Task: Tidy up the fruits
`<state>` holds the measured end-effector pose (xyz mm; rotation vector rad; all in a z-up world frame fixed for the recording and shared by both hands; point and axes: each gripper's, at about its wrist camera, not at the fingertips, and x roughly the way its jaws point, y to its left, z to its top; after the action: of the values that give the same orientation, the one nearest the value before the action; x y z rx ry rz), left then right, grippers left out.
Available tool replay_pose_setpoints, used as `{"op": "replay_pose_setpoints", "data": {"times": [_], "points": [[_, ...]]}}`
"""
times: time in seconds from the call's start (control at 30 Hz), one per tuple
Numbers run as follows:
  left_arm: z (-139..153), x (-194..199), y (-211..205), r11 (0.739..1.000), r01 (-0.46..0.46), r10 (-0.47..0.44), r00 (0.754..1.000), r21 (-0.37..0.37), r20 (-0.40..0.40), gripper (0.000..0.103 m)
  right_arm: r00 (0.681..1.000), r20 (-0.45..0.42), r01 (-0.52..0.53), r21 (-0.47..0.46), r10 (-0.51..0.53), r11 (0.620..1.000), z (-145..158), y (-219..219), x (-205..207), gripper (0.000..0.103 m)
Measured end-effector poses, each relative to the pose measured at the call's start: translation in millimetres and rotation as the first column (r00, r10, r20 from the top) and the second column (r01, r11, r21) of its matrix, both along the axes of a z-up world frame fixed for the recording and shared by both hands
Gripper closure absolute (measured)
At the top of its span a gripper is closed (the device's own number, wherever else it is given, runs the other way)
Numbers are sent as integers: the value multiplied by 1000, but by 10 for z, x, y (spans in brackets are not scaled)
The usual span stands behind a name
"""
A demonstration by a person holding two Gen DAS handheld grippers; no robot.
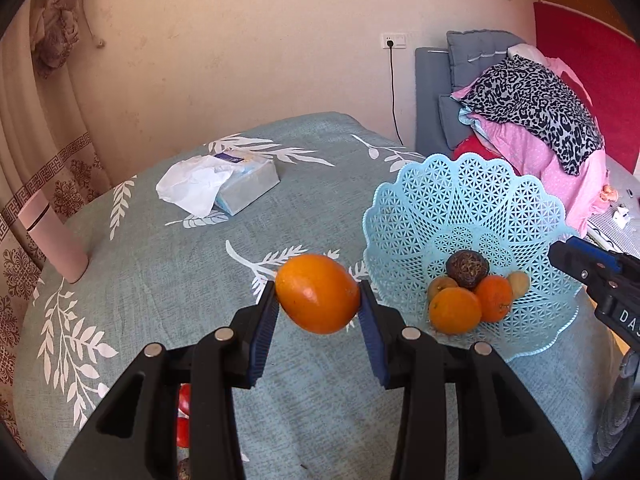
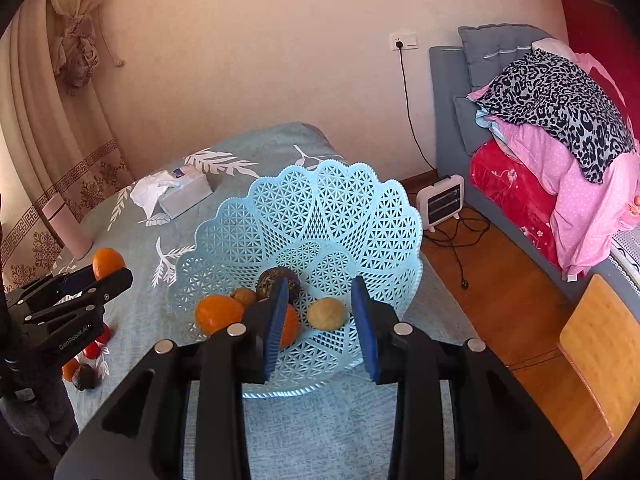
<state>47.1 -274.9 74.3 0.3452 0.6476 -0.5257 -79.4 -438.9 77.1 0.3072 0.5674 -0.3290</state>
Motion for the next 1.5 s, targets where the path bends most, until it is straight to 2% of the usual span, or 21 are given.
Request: {"op": "replay_pose_setpoints", "data": {"times": [0.3, 0.63, 0.67, 0.7, 0.73, 0.77, 0.83, 1.0, 1.3, 1.5], "points": [[-3, -1, -389, 998, 65, -66, 998, 10, 24, 63, 1000, 17, 22, -11, -22, 1000, 20, -42, -72, 69], [-69, 16, -585, 995, 102, -102, 994, 2, 25, 62, 999, 24, 47, -5, -46, 999, 31, -98, -118, 69], [-66, 10, -593, 995, 102, -102, 994, -2, 36, 58, 999, 24, 49, -2, -49, 999, 30, -107, -121, 68], [-57, -1, -598, 995, 104, -104, 993, -4, 51, 43, 998, 27, 54, -1, -54, 999, 30, -110, -129, 62], [-41, -20, -594, 994, 109, -108, 992, -8, 70, 32, 998, 32, 60, -4, -59, 998, 34, -112, -135, 56], [-21, -47, -584, 994, 111, -109, 989, -12, 100, 17, 997, 41, 59, -9, -59, 998, 44, -107, -143, 55], [20, -106, -567, 993, 116, -113, 982, -14, 153, 16, 997, 46, 64, -18, -63, 998, 62, -98, -152, 52], [60, -159, -521, 994, 110, -109, 973, 9, 202, 15, 997, 50, 63, -20, -61, 998, 83, -86, -164, 51], [129, -181, -260, 998, 56, -51, 977, -16, 208, 14, 997, 62, 42, -37, -40, 998, 160, 29, -186, 50], [143, -186, 9, 999, -3, 9, 979, -32, 204, 10, 998, 65, 4, -62, 0, 998, 229, 198, -161, 42]]}}
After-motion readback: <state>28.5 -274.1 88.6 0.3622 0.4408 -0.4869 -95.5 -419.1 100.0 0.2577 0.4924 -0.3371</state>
